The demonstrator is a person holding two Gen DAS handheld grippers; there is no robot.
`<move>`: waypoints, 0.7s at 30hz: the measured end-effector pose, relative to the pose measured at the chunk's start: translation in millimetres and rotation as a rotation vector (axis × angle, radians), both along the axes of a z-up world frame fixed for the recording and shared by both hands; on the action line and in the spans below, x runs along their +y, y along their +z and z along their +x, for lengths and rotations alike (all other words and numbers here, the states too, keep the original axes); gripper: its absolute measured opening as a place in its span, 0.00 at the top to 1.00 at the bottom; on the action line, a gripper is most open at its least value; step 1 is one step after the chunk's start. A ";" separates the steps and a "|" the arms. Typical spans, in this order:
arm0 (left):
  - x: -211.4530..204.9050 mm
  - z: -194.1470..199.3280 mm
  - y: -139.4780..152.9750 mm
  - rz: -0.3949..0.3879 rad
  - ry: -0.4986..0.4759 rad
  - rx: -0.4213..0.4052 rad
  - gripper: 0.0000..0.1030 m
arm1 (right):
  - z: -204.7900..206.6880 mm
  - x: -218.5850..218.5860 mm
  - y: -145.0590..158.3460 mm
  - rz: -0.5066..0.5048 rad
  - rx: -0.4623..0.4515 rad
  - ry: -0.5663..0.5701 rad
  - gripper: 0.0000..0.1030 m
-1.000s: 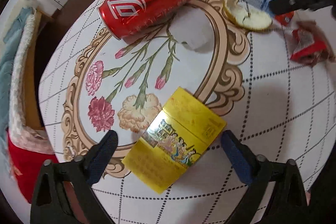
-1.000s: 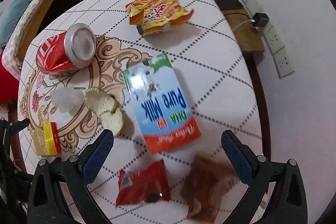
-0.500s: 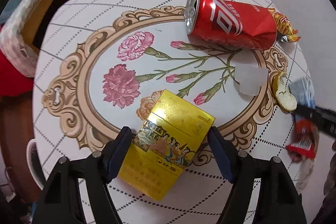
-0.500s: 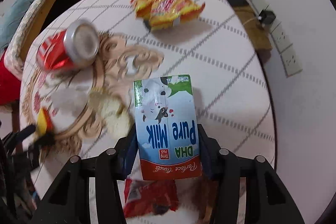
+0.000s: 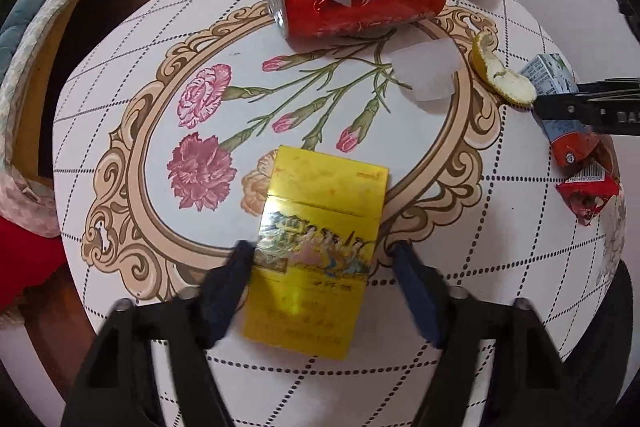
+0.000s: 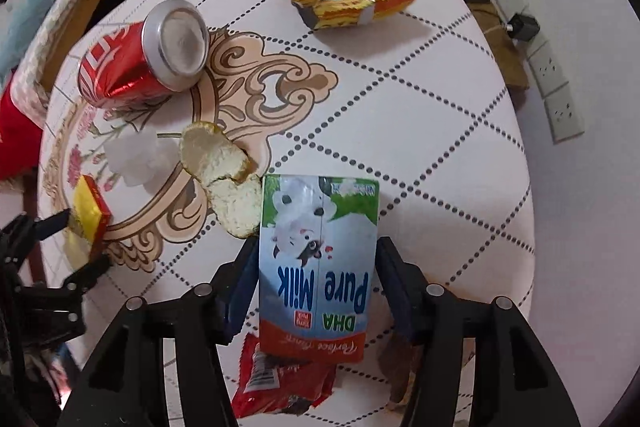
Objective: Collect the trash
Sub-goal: 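Grasp the yellow cigarette pack with the left tool while the right tool grasps the milk carton, then carry the yellow pack and milk carton to the bin and release both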
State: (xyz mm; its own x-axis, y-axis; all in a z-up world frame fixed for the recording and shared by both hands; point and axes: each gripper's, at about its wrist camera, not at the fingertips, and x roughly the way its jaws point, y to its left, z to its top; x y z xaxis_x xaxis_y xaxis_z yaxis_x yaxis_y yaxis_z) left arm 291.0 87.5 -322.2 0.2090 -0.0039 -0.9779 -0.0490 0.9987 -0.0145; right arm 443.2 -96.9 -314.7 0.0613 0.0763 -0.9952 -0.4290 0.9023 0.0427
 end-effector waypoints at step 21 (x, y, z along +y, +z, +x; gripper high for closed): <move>11.2 -124.2 134.7 0.151 0.393 -0.354 0.47 | -89.3 19.5 109.7 0.191 -0.231 0.077 0.49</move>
